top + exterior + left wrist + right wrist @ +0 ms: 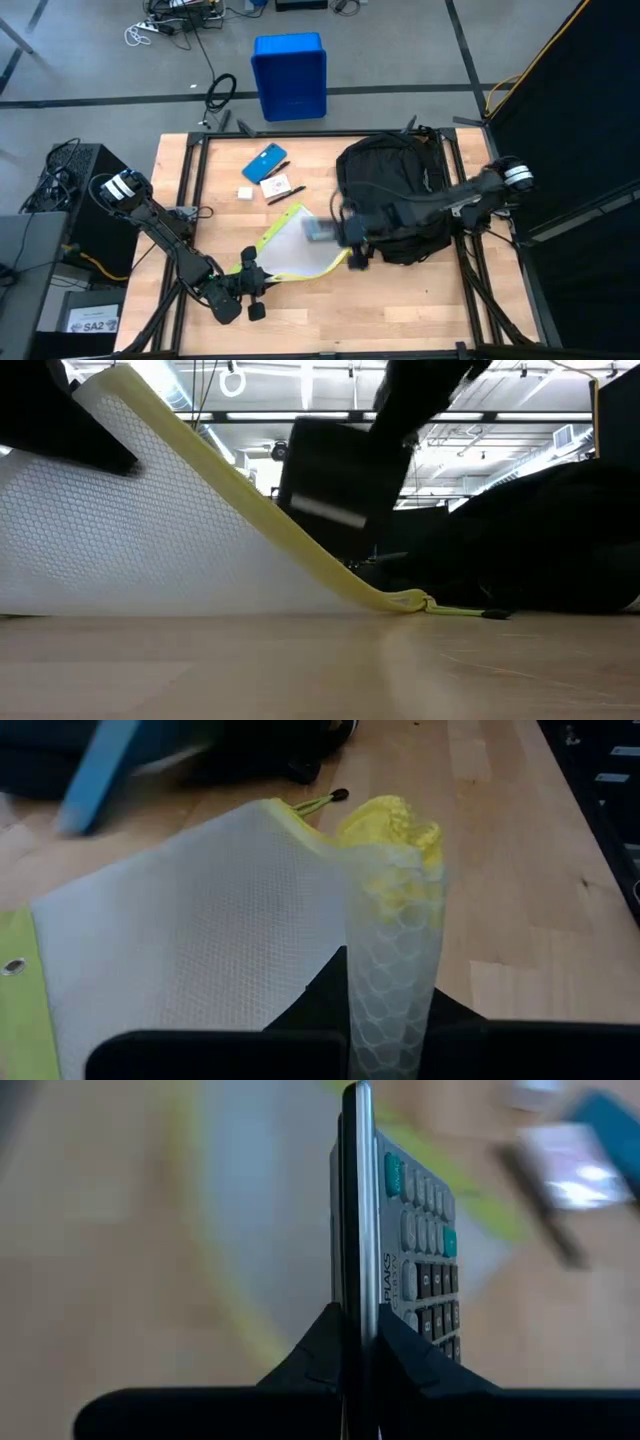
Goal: Unpack backpack
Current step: Put the gray calculator into the white zip bag
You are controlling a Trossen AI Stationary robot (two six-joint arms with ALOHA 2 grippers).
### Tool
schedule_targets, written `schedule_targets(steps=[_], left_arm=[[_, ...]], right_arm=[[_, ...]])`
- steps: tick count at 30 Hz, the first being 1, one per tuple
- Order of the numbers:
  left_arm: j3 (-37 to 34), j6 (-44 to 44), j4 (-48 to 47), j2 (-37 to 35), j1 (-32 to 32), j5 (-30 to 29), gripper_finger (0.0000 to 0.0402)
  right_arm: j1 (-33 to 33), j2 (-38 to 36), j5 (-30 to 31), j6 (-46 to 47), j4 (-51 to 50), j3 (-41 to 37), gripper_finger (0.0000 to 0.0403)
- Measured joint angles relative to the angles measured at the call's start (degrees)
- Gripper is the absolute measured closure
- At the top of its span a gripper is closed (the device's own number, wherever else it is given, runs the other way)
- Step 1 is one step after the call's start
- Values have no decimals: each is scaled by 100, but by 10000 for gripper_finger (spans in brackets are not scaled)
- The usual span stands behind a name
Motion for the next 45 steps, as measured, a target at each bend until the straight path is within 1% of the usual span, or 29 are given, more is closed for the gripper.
schedule_targets(steps=[5, 9, 12, 16, 19, 25, 29, 33, 40, 45], left_arm=[[0, -2, 95, 0, 2, 34, 402], [0, -20, 131, 0, 1, 37, 402], [0, -20, 182, 0, 2, 39, 402], [0, -21, 184, 0, 2, 39, 402], [0, 14, 182, 0, 2, 39, 401], [0, 477, 182, -2, 0, 35, 401], [0, 959, 199, 24, 0, -83, 402], [0, 1454, 220, 196, 0, -175, 401], [2, 1799, 227, 483, 0, -184, 401], [2, 1936, 326, 487, 0, -320, 402]], right_arm=[[730, -72, -486, 369, -23, 1, 402], [1131, -59, -880, 413, -23, 1, 402], [1362, -55, -1013, 515, -13, 1, 402], [1503, -55, -1035, 607, -17, 1, 402], [1473, -55, -987, 600, 29, 1, 402], [1149, -55, -912, 474, 394, -64, 402], [957, -50, -1063, 372, 553, -164, 402], [870, -50, -1178, 302, 754, -187, 402], [862, -50, -1480, 194, 1199, -187, 402], [813, -50, -1481, 231, 1266, -187, 402]])
